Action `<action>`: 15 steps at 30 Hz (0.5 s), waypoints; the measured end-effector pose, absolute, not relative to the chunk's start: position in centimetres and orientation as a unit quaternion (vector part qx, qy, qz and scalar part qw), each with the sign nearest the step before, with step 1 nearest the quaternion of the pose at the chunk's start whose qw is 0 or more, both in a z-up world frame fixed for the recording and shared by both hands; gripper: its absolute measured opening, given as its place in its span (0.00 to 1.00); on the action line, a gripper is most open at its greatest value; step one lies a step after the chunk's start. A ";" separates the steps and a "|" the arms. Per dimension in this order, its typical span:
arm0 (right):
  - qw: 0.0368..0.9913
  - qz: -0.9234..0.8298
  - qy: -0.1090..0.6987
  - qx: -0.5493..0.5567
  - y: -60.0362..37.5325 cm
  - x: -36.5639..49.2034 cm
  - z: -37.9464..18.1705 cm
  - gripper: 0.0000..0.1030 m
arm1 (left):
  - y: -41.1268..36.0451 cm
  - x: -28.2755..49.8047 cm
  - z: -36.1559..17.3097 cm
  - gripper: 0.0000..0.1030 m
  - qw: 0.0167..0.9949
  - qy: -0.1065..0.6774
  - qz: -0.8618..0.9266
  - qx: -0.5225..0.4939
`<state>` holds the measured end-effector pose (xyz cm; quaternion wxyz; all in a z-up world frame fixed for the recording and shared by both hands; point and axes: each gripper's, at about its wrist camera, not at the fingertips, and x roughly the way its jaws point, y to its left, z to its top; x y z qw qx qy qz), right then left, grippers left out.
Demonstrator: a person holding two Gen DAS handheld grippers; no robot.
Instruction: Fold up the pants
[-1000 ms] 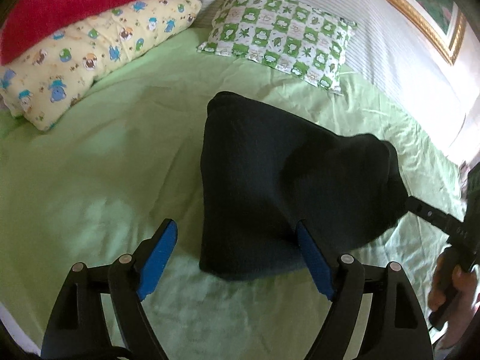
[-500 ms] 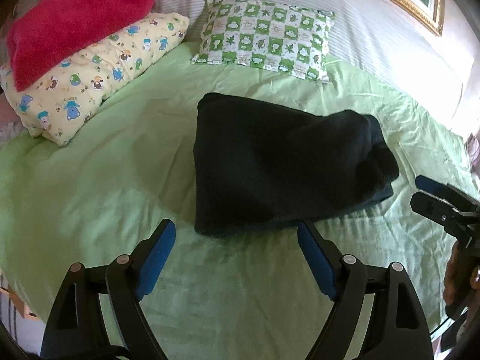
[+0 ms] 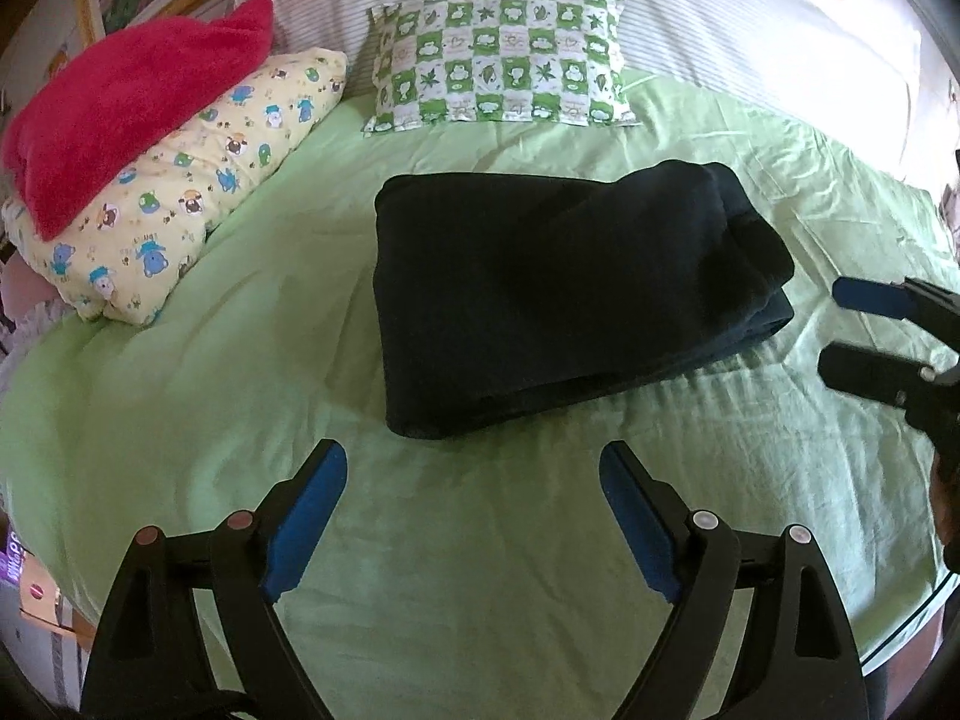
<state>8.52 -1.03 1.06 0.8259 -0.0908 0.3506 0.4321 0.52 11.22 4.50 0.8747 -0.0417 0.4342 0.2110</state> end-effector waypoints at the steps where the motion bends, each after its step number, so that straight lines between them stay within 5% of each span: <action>1: 0.824 0.436 0.351 -0.094 -0.9 8.4 0.9 0.91 | 11.3 0.5 4.5 0.84 0.875 0.433 0.210 -0.044; 15: 0.814 0.444 0.355 -0.119 0.4 8.4 -1.2 0.91 | 12.6 0.9 3.0 0.84 0.879 0.426 0.199 -0.079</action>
